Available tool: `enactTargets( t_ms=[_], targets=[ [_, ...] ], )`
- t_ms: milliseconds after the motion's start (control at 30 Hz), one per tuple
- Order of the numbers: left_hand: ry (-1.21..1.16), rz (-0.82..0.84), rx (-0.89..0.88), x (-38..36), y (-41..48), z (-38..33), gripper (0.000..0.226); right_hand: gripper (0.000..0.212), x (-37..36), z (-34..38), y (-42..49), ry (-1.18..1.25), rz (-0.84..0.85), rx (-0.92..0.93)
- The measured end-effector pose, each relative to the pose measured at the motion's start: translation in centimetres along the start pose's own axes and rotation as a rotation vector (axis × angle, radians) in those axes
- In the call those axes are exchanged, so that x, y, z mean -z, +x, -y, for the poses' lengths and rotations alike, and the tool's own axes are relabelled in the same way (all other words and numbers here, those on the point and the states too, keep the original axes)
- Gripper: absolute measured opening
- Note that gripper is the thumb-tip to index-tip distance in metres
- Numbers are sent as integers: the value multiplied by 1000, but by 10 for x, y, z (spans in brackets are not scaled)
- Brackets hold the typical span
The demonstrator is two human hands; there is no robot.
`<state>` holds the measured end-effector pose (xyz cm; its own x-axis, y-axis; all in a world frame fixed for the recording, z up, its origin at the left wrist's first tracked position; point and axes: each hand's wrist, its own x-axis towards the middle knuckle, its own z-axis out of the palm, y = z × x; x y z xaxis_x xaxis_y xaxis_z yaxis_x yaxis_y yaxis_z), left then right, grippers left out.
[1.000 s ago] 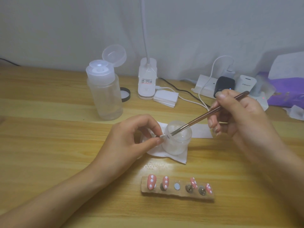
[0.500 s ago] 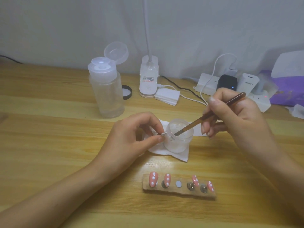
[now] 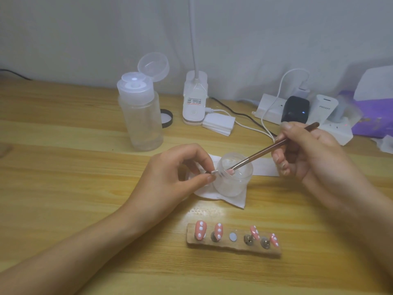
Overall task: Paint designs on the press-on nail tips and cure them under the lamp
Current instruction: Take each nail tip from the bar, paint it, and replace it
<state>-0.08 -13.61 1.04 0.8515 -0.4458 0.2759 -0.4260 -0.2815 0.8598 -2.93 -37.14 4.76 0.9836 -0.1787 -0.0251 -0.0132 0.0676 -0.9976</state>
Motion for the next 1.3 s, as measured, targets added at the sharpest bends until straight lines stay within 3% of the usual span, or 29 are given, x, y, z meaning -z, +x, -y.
enactTargets(
  t_ms=[333, 500, 767, 1300],
  targets=[
    [8, -10, -12, 0, 0, 2, 17, 38, 10, 16, 5, 84, -23, -30],
    [-3, -10, -15, 0, -1, 3, 18, 28, 11, 25, 4, 146, 47, -9],
    [-125, -30, -19, 1, 0, 5, 8, 32, -2, 19, -9, 171, 37, 43],
    [12, -25, 22, 30, 8, -4, 14, 29, 8, 7, -23, 86, -46, 187]
  ],
)
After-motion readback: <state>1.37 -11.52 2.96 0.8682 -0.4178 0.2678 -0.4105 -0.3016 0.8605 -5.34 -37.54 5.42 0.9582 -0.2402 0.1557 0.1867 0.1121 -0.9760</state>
